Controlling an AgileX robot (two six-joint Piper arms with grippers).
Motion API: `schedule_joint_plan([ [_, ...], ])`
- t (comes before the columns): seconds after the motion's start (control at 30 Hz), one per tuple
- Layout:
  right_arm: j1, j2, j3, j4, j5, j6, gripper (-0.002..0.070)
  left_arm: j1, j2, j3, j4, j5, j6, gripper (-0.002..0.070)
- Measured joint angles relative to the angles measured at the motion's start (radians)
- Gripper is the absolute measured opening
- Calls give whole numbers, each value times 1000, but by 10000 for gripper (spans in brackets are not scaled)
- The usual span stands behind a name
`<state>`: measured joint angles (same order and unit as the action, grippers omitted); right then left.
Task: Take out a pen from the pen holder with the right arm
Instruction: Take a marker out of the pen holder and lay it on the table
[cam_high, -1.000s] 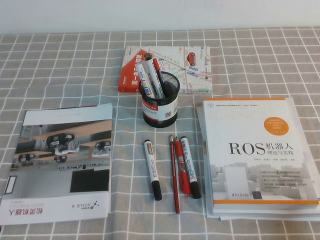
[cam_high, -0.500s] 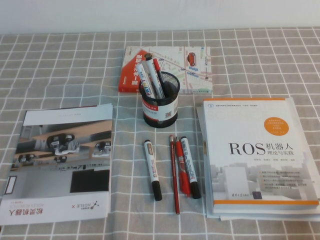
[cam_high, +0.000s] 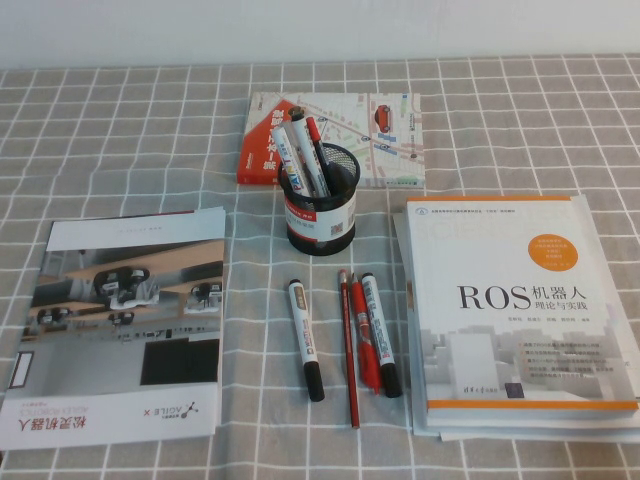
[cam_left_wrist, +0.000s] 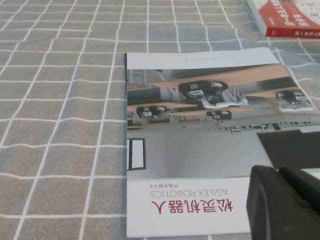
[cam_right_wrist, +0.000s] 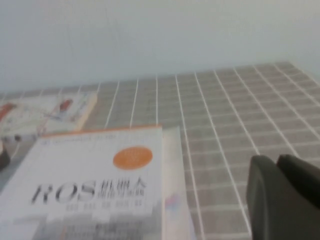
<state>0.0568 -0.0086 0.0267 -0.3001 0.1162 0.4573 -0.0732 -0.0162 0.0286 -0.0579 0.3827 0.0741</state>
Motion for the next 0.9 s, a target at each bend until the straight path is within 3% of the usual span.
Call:
schedule_joint_plan([
  [0.1,0,0,0,281,91,-299,-12,0,0,0,0,0,0,-3],
  [0.23,0,0,0,443,206,-439,-12,0,0,0,0,0,0,-3],
  [0.47,0,0,0,473,269,-583,-12,0,0,0,0,0,0,-3],
  [0.9,0,0,0,480,269,-604,-12,0,0,0,0,0,0,-3],
])
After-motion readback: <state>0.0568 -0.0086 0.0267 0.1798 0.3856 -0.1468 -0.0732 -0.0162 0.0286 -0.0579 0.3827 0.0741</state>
